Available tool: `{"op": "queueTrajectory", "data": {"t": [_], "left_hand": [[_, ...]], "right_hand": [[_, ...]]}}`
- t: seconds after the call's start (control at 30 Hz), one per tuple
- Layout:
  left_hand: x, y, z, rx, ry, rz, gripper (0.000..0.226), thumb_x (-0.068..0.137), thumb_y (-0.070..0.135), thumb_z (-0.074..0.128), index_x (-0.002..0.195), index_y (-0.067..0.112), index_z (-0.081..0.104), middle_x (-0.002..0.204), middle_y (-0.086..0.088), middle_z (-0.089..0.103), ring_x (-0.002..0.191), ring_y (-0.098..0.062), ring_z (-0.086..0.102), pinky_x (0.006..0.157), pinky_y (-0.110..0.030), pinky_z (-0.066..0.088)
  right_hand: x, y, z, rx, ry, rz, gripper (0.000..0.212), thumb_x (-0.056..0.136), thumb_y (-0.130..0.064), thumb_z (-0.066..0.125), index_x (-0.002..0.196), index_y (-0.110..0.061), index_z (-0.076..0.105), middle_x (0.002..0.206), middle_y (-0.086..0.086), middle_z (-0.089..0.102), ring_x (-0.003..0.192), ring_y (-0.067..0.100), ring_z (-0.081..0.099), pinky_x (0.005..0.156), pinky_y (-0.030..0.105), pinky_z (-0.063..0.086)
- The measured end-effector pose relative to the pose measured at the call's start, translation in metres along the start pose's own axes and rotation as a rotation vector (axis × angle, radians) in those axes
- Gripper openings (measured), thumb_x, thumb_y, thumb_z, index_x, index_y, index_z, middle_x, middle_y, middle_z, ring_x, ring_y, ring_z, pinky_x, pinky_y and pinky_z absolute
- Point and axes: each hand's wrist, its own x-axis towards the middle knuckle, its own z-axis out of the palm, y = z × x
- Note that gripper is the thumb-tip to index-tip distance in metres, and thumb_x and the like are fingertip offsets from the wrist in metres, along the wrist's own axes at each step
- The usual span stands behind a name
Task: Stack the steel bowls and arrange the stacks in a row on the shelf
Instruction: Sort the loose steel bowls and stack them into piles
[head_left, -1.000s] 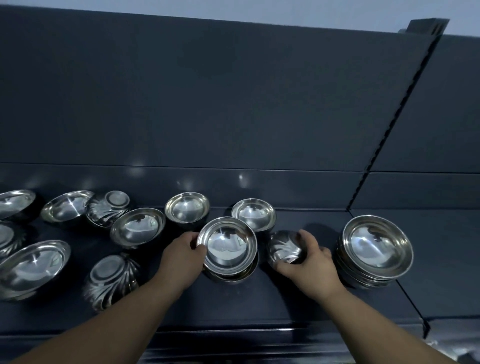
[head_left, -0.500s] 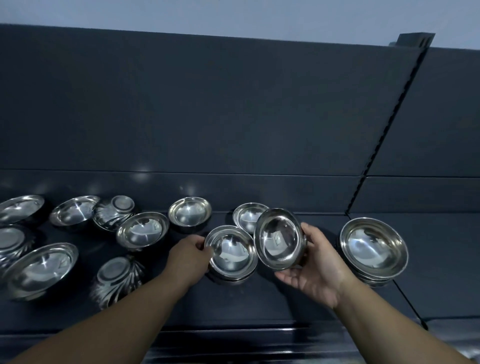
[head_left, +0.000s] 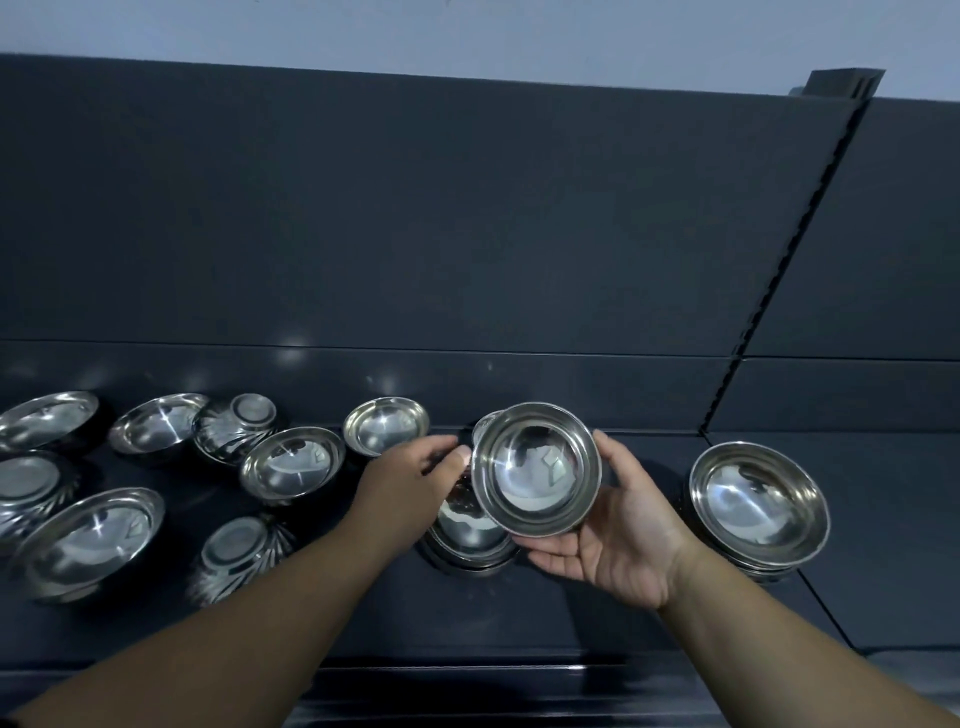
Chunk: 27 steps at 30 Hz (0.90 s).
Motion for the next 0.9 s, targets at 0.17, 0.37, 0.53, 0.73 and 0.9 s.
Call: {"op": "queueTrajectory", "data": {"t": [0.17,0.37,0.53,0.73,0.9], "left_hand": [[0.006,0.0,-0.005,0.01,-0.011,0.006,0.01,0.087,0.023,0.063,0.087,0.022,0.073,0.055,0.014,0.064,0.06,-0.005,0.064,0.069,-0.024,0.055],[0.008,-0.011,-0.009,-0.016,0.029,-0.131,0.015,0.081,0.016,0.065,0.094,0.014,0.073,0.063,0.006,0.069,0.05,-0.007,0.065,0.053,-0.014,0.047],[0.007,-0.02,-0.009,-0.03,0.02,-0.135,0.023,0.083,0.031,0.068,0.103,0.02,0.072,0.093,0.001,0.074,0.074,-0.01,0.069,0.079,-0.03,0.058],[-0.004,-0.032,-0.008,-0.033,-0.054,-0.172,0.026,0.088,0.032,0.063,0.113,0.027,0.066,0.099,0.018,0.064,0.097,-0.004,0.061,0.091,-0.032,0.053],[-0.002,-0.032,-0.004,-0.178,-0.057,-0.209,0.028,0.089,0.021,0.061,0.115,0.026,0.064,0.095,0.018,0.061,0.089,-0.004,0.062,0.064,-0.026,0.058]], "right_hand": [[0.003,-0.005,0.019,-0.211,-0.001,-0.008,0.084,0.081,-0.082,0.034,0.123,-0.017,0.065,0.114,0.015,0.07,0.091,0.031,0.073,0.08,0.04,0.058],[0.015,0.006,0.027,-0.683,0.359,-0.387,0.027,0.084,-0.053,0.065,0.093,-0.028,0.072,0.087,0.002,0.076,0.079,0.02,0.072,0.08,0.045,0.061],[0.035,0.01,0.022,-0.852,0.461,-0.381,0.013,0.086,-0.029,0.061,0.089,-0.023,0.072,0.078,0.0,0.074,0.077,0.023,0.072,0.077,0.044,0.06],[0.043,0.017,0.02,-0.881,0.457,-0.316,0.015,0.089,-0.02,0.059,0.088,-0.015,0.073,0.082,0.008,0.074,0.06,0.021,0.07,0.06,0.034,0.062],[0.048,0.015,0.018,-0.846,0.469,-0.298,0.022,0.087,-0.04,0.067,0.094,-0.019,0.07,0.082,0.001,0.073,0.055,0.023,0.07,0.057,0.037,0.062]]}}
